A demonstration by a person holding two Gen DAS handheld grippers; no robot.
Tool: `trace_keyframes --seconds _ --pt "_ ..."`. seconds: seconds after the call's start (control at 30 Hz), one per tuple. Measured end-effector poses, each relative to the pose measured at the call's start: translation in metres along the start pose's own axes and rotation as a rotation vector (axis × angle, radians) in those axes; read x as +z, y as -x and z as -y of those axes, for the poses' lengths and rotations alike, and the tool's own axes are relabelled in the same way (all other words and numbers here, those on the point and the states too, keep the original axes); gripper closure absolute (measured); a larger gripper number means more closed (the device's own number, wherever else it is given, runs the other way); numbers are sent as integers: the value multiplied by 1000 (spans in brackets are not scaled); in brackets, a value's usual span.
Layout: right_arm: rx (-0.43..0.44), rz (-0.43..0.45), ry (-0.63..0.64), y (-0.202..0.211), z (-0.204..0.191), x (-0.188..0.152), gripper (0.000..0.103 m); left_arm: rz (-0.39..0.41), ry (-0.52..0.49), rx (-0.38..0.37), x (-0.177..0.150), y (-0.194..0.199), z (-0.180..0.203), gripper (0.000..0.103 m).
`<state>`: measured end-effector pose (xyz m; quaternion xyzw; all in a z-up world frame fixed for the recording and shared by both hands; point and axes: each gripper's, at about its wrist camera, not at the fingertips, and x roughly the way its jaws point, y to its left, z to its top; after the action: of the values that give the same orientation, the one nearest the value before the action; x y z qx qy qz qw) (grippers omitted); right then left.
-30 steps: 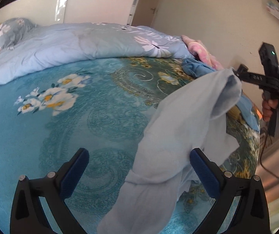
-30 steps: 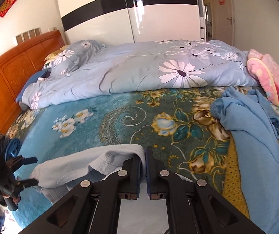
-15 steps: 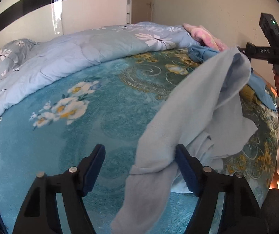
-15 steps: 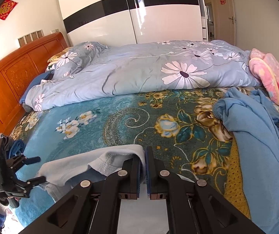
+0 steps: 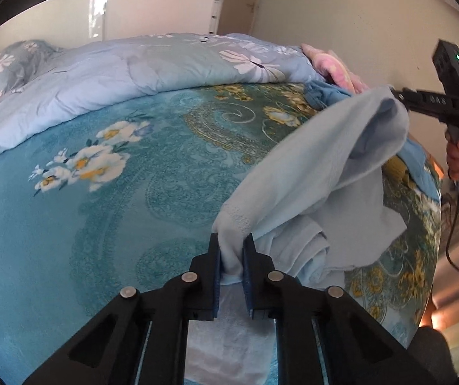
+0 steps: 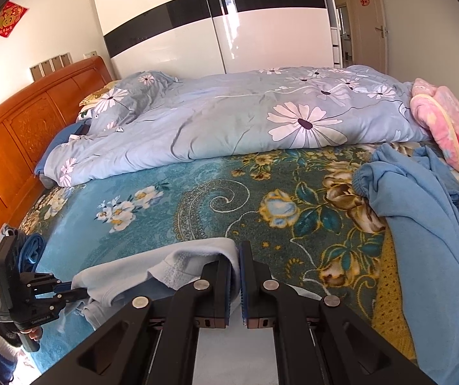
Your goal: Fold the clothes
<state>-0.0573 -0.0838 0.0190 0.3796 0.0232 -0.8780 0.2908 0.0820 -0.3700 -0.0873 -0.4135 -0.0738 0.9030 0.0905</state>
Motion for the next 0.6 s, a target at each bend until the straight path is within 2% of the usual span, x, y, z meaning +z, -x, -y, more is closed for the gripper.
trace_keyframes --seconds 0.17,0.43,0.6 --pt "-25 45 7 25 -9 18 98 107 71 3 23 35 0 95" --pt "-67 196 74 103 -51 78 98 311 42 92 86 128 10 95" --pt "-68 245 110 136 -79 98 98 422 5 170 117 198 15 95"
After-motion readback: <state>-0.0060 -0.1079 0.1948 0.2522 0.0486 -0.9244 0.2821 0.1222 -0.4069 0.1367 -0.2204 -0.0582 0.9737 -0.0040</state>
